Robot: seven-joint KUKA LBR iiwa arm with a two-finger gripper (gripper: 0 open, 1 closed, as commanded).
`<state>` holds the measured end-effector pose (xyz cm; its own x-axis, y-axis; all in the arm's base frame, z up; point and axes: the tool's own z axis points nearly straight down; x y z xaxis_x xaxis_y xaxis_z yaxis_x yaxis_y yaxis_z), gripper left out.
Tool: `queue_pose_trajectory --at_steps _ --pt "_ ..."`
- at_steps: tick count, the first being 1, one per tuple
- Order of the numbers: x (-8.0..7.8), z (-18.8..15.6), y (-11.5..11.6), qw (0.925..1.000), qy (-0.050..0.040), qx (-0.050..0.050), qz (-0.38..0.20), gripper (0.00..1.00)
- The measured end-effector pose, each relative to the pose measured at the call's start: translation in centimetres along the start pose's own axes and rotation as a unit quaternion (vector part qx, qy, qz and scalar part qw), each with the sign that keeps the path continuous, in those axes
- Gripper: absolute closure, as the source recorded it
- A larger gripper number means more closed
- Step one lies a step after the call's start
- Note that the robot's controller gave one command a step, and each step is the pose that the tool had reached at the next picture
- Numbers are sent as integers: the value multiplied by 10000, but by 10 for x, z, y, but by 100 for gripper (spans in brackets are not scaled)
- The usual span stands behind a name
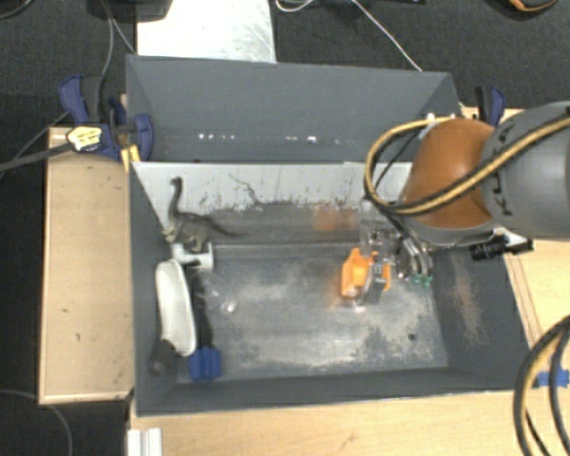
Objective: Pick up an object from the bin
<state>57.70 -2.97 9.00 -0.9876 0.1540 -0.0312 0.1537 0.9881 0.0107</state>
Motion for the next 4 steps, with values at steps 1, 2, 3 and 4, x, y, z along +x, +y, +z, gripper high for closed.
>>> queue_pose_trajectory --at_steps 1,2,3,4 --pt "0 0 0 10000 1 1 -8 100" --pt "-1 -90 -16 9999 21 5 137 100" --pt "-8 -27 -28 9999 -31 -2 146 100" --pt "1 -107 -25 9996 21 4 290 100"
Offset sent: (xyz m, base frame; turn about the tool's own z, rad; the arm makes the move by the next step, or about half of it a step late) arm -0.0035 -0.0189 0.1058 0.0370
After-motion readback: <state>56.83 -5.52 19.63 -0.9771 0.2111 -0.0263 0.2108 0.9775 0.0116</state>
